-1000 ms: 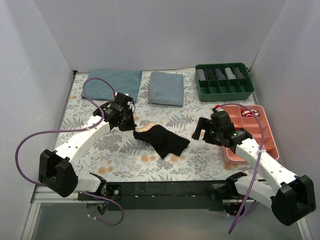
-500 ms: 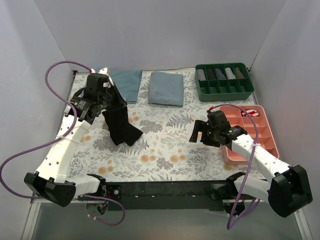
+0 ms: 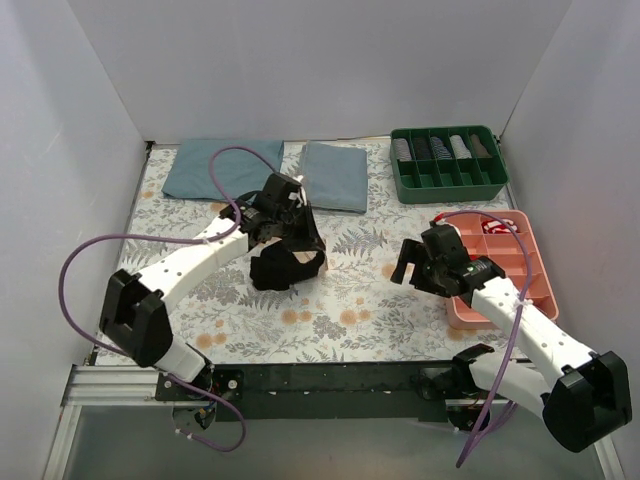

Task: Roll the underwear
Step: Place the underwear at the center of the board.

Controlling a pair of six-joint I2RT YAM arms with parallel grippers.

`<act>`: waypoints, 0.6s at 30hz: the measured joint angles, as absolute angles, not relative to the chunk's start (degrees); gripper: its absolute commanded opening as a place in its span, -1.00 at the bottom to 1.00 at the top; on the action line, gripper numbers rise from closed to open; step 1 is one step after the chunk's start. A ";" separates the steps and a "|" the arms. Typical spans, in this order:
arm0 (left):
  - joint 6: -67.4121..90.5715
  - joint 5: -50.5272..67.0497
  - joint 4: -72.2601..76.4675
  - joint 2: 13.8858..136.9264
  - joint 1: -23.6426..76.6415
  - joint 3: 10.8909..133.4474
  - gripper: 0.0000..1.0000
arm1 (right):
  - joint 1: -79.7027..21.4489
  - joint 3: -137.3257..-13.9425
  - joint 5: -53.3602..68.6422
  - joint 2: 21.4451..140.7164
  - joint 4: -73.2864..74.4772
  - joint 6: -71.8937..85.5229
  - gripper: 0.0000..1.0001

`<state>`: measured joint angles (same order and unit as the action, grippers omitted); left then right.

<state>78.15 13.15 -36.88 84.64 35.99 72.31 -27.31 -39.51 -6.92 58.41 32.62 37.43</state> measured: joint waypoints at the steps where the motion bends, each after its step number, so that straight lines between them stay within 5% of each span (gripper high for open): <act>1: 78.41 13.39 -36.16 85.84 36.64 72.07 -1.00 | -27.18 -39.53 -7.77 57.69 33.23 38.02 0.97; 13: 80.71 17.80 -27.38 92.38 44.80 63.70 -1.00 | -24.43 -39.55 -10.13 55.61 36.29 41.01 0.91; 17: 81.25 19.16 -26.81 91.88 48.23 59.51 -0.50 | -24.43 -39.51 -8.14 57.17 35.99 41.52 0.91; 18: 81.30 19.49 -26.79 91.33 48.77 58.54 -0.06 | -24.43 -39.48 -7.75 57.19 35.88 41.71 0.90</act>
<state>81.30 19.49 -26.79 91.33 48.77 58.54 -24.43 -39.48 -7.75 57.19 35.88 41.71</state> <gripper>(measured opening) 0.155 0.959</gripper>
